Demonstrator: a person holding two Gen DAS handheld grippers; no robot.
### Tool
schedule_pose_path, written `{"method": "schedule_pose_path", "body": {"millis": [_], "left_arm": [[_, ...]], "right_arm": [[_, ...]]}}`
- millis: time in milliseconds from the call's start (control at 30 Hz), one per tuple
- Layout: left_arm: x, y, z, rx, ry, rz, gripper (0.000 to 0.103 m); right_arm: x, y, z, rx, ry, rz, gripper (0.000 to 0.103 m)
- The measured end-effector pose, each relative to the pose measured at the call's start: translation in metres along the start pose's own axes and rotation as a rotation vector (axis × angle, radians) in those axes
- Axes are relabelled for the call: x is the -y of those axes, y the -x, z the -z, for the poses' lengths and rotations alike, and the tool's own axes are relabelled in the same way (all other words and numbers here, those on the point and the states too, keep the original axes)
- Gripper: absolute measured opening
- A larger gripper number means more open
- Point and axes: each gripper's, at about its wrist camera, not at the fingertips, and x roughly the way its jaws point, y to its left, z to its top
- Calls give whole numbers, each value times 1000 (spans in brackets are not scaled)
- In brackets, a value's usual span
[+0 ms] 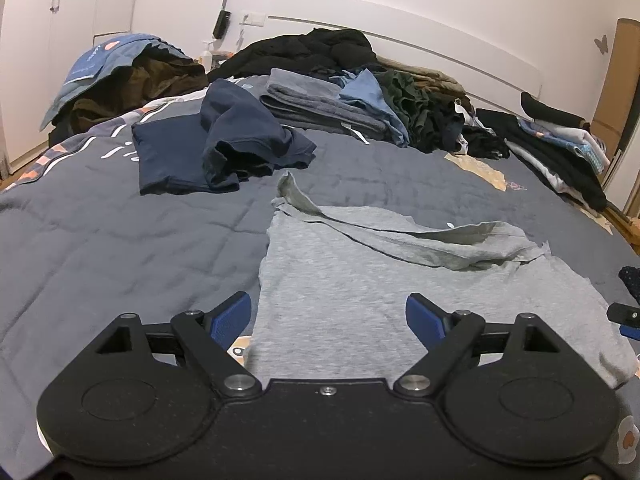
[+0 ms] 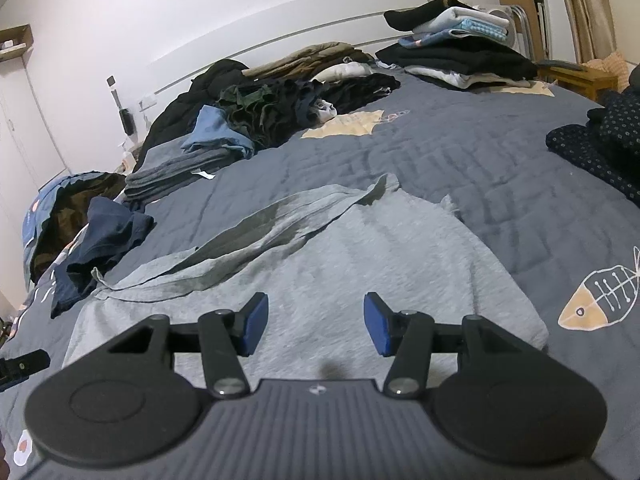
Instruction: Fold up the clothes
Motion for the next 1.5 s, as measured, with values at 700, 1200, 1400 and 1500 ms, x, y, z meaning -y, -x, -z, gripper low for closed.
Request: {"method": "schedule_pose_path", "body": {"millis": [700,1200,1400,1500], "left_arm": [[-66,10,7,10,95,-36,87],[-45,12,18,-23,66,37,87],[-35,13,20,-11,37,54,87],[-36,7,20,-32,61,56,87]], "right_arm": [[57,16,-9,12,-9,96,52],[128,4,-2,-115,-60,173,52],[141,-12,4,-165,-116,118,52],[151,-23,9,-196,-240,59,50]]}}
